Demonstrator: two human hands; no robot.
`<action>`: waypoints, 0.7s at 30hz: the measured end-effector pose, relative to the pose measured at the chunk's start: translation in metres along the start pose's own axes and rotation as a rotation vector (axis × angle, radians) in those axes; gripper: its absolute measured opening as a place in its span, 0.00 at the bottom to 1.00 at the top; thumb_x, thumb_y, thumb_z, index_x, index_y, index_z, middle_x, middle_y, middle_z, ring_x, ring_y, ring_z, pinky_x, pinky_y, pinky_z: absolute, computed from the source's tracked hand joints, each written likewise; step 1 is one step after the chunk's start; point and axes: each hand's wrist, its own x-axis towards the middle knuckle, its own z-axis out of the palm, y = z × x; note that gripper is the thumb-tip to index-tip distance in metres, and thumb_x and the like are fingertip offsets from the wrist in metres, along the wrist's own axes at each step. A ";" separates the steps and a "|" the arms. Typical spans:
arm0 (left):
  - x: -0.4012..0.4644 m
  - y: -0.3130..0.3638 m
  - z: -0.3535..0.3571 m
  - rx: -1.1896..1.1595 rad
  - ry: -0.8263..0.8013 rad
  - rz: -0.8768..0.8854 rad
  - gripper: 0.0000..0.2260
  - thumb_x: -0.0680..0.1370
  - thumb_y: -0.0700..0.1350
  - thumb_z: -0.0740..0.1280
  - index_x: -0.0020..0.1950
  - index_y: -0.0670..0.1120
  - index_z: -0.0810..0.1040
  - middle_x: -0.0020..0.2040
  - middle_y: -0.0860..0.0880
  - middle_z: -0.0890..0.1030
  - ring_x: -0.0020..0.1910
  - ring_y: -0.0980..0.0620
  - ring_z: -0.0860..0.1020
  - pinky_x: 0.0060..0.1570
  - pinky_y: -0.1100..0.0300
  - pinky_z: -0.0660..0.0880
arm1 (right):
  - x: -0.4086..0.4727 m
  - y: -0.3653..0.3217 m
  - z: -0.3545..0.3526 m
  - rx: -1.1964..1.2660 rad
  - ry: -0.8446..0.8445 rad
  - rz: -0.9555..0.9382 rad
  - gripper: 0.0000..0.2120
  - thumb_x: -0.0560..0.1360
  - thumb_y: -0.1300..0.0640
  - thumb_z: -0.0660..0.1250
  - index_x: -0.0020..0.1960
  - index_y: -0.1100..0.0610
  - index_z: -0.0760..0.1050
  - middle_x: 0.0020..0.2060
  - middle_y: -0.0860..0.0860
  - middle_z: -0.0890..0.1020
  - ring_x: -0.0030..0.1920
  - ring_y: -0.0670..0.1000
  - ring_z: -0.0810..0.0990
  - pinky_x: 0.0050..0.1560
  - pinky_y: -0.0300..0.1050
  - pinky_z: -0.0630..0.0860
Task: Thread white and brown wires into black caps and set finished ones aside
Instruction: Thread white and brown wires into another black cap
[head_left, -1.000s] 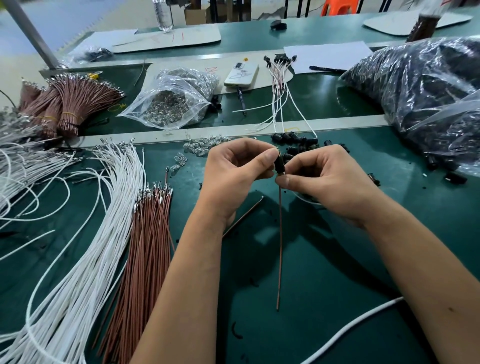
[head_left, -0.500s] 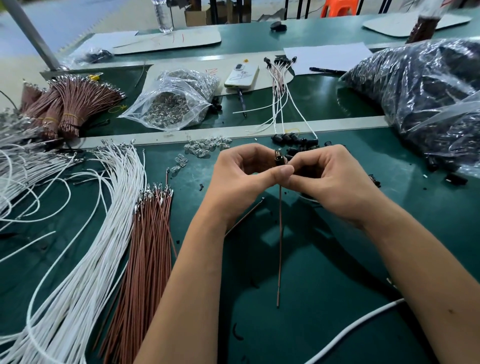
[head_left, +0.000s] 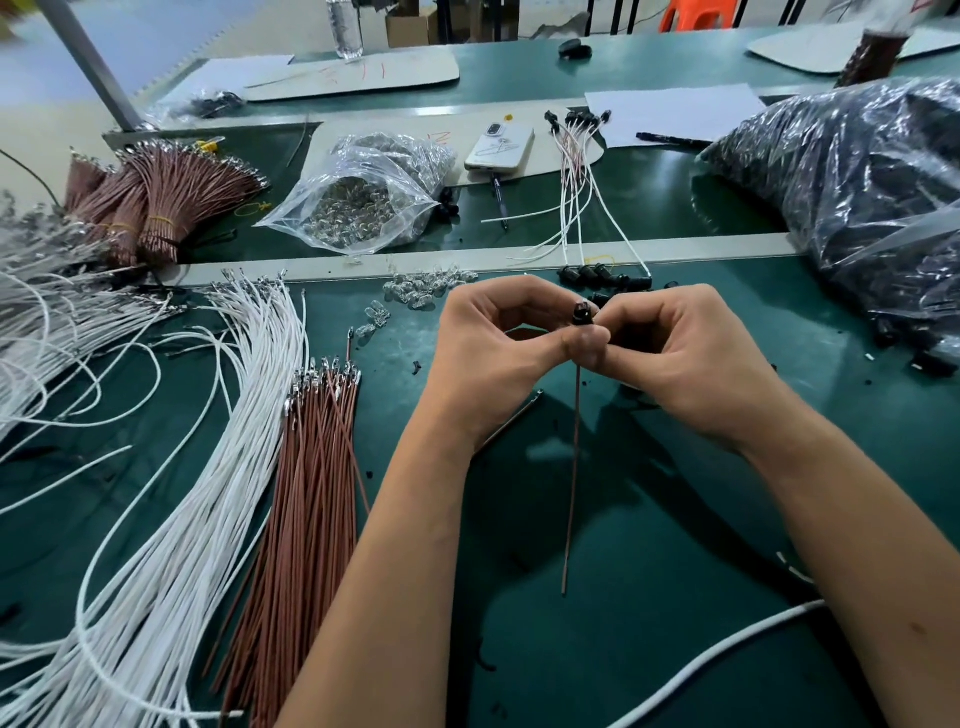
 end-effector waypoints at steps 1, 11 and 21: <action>0.000 0.001 0.000 -0.007 -0.007 0.008 0.08 0.68 0.32 0.79 0.41 0.42 0.84 0.41 0.44 0.85 0.42 0.47 0.83 0.48 0.48 0.82 | 0.000 -0.001 0.000 0.002 -0.002 -0.010 0.07 0.73 0.49 0.77 0.39 0.50 0.84 0.30 0.42 0.78 0.32 0.41 0.71 0.34 0.32 0.67; -0.001 0.006 0.002 -0.071 -0.034 0.018 0.10 0.66 0.29 0.78 0.41 0.40 0.84 0.39 0.44 0.85 0.40 0.44 0.81 0.50 0.41 0.80 | 0.002 0.004 -0.002 -0.026 -0.004 -0.080 0.07 0.74 0.47 0.77 0.39 0.45 0.83 0.34 0.47 0.78 0.36 0.46 0.71 0.38 0.40 0.69; 0.001 0.007 0.001 -0.113 -0.018 0.051 0.11 0.65 0.27 0.78 0.43 0.36 0.82 0.39 0.42 0.83 0.39 0.47 0.80 0.46 0.52 0.80 | 0.002 0.006 0.004 0.064 0.072 -0.145 0.05 0.74 0.62 0.76 0.44 0.53 0.84 0.33 0.41 0.83 0.35 0.38 0.76 0.39 0.31 0.73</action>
